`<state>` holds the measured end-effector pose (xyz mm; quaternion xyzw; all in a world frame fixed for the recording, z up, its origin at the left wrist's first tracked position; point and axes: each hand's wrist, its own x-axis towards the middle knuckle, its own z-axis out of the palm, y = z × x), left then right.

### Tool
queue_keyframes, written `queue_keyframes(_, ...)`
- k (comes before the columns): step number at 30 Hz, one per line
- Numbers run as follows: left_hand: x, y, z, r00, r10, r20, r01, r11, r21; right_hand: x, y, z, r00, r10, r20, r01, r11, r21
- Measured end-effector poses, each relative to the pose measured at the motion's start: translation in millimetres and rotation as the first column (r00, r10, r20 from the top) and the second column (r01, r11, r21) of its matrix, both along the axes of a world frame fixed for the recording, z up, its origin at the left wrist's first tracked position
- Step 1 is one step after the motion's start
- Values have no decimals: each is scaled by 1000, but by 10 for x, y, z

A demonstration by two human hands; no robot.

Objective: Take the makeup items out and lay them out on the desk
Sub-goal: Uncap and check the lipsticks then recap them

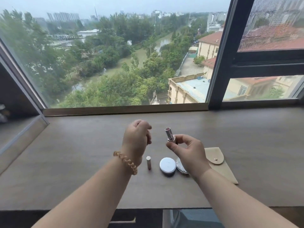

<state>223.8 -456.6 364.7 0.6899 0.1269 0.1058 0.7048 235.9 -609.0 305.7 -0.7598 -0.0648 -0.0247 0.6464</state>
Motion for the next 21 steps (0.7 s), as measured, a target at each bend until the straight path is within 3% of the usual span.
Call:
queue_keyframes(7, -80, -259, -237, 992, -117, 50, 113, 991, 69, -74, 40, 8, 993, 77, -93, -50, 963, 263)
queue_keyframes(17, -65, -242, -233, 988, -151, 34, 153, 985, -74, -106, -75, -14, 939, 293, -181, -241, 935, 262)
queue_keyframes(21, -19, -236, -253, 988, -150, 19, 151, 987, -60, -68, -50, 12, 941, 283, -188, -230, 938, 258)
